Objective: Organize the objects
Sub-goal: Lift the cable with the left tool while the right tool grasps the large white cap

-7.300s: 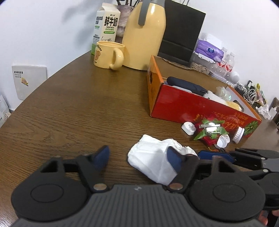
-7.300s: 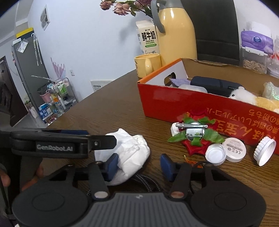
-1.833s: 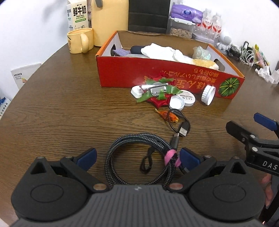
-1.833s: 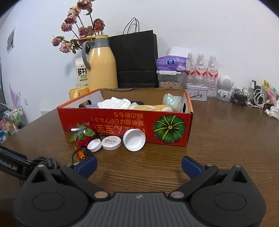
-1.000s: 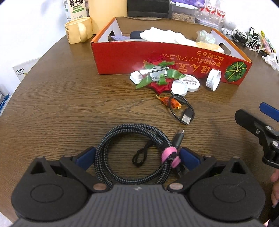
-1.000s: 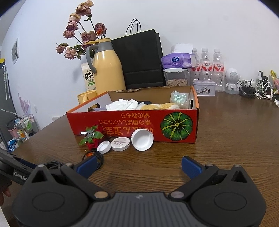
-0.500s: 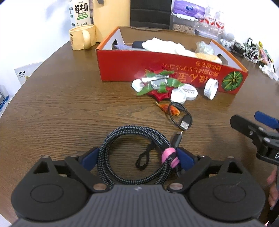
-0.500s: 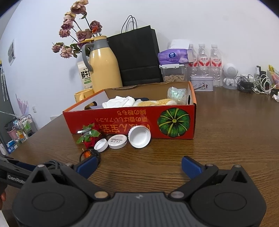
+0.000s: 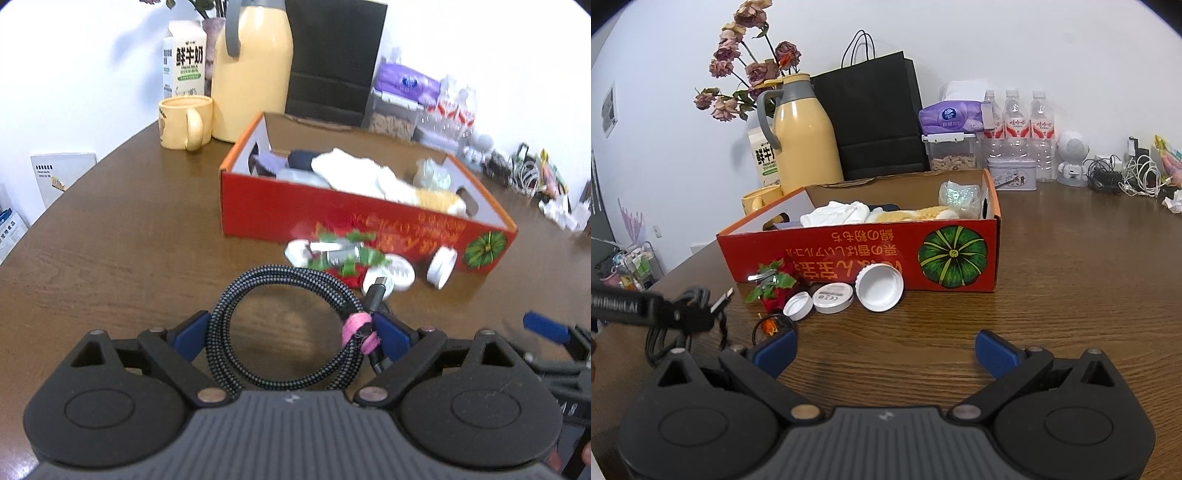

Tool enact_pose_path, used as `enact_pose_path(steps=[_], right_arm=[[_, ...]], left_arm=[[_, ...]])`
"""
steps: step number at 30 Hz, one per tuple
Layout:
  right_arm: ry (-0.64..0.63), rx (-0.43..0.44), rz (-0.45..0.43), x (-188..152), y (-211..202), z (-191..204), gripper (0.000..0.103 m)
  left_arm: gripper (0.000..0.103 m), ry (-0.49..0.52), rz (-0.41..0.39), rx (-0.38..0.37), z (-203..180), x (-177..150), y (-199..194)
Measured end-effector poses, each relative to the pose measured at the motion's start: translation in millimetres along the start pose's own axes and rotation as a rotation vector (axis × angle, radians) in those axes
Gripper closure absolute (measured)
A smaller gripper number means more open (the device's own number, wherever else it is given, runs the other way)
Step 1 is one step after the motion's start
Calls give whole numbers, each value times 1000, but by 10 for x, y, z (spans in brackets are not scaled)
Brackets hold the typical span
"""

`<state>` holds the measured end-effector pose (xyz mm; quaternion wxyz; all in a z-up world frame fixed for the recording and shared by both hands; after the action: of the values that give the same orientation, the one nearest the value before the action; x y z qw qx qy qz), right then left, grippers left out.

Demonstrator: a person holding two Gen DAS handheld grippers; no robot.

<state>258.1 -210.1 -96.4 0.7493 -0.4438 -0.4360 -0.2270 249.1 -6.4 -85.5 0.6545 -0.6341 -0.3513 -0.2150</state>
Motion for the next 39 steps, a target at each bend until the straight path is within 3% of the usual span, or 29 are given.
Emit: enact_pose_path(steps=[7,14,17,25,30,39], right_arm=[[-84,-31,33,45,94,76,0],[-136,-72,75,213,310,80,10],[-134,-71,100,269,482,69,23],[-93,-58,120,351,795,34,36],[-58,-37,144,317,894,2,62],[-63,2,118,314,858,69,64]], left_arm=[[9,-42,-59,-17,118,214,51],[9,-75,-114,-61,110,421,107],[9,-80,-135,-84,67,481,118],[9,-83,-137,-105,49,492,186],[9,-77,-140,-115,40,486,175],[9,-64,-137,-115,-3,468,150]])
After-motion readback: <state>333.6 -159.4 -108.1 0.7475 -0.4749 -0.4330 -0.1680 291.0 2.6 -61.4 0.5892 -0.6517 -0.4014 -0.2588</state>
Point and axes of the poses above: each gripper's, at about its wrist camera, not at the fingertips, and y roughly the way its jaws point, z to its left, x to its top, the point moved 10 cm from there along y, roughly the way its jaws point, and after that the axes turned 7 degrees about x, right-handed, at the moved point
